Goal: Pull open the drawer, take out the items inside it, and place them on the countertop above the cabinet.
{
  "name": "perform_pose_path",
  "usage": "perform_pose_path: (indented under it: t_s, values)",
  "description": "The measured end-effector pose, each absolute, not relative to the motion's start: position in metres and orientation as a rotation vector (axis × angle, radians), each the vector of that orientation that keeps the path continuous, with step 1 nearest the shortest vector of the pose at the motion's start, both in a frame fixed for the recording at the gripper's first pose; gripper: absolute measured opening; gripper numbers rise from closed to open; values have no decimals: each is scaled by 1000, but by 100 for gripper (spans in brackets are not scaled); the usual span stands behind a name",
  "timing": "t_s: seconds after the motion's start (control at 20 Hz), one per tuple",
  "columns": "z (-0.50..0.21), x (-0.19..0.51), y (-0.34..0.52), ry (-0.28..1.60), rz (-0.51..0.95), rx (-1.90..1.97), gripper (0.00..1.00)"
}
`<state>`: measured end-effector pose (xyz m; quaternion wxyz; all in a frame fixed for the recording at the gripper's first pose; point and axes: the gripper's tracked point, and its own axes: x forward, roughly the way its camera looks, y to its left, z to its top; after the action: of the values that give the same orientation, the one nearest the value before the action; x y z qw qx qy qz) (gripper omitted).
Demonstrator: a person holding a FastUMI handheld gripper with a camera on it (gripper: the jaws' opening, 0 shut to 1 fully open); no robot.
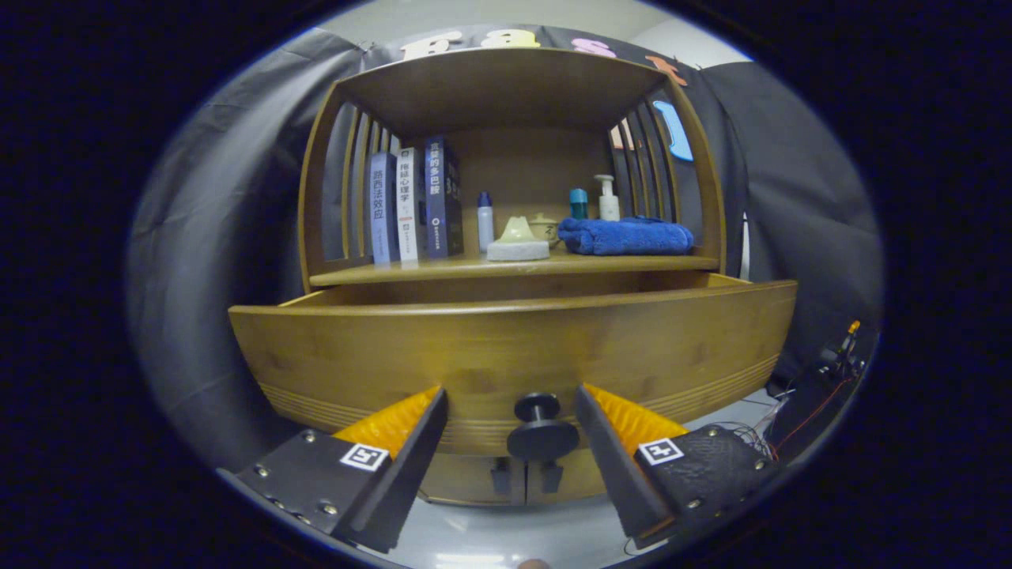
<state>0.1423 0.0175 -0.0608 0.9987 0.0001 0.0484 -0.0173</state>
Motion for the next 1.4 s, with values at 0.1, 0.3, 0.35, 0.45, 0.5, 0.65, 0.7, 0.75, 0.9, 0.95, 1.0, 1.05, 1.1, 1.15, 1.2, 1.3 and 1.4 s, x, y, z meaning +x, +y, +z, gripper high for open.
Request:
perform_pose_path:
  t_s: [0.1, 0.3, 0.35, 0.45, 0.5, 0.65, 0.7, 0.75, 0.9, 0.95, 1.0, 1.05, 1.1, 1.15, 1.2, 1.3, 1.4]
  values:
    - [-58, 159, 19, 103, -42, 9, 99]
    - [-58, 177, 23, 106, -36, 15, 99]
    - [-58, 179, 23, 101, -36, 4, 99]
    - [-59, 186, 24, 90, -36, -13, 99]
    - [-59, 188, 23, 85, -35, -18, 99]
    - [-59, 196, 22, 58, -23, -5, 99]
    - [-58, 198, 22, 33, -21, -7, 99]
    - [-57, 202, 21, -2, -19, -12, 99]
    - [-58, 209, 21, -66, -19, -20, 99]
    - [-57, 211, 21, -78, -18, -29, 99]
    - [-58, 214, 22, -84, -19, -42, 99]
    - [-58, 217, 22, -94, -20, -65, 99]
    - [-59, 222, 22, -93, -22, -90, 99]
    - [-60, 223, 22, -91, -24, -101, 99]
    - [-60, 225, 22, -85, -24, -93, 99]
    - [-59, 229, 23, -77, -23, -94, 99]
    - [-59, 234, 22, -70, -22, -82, 100]
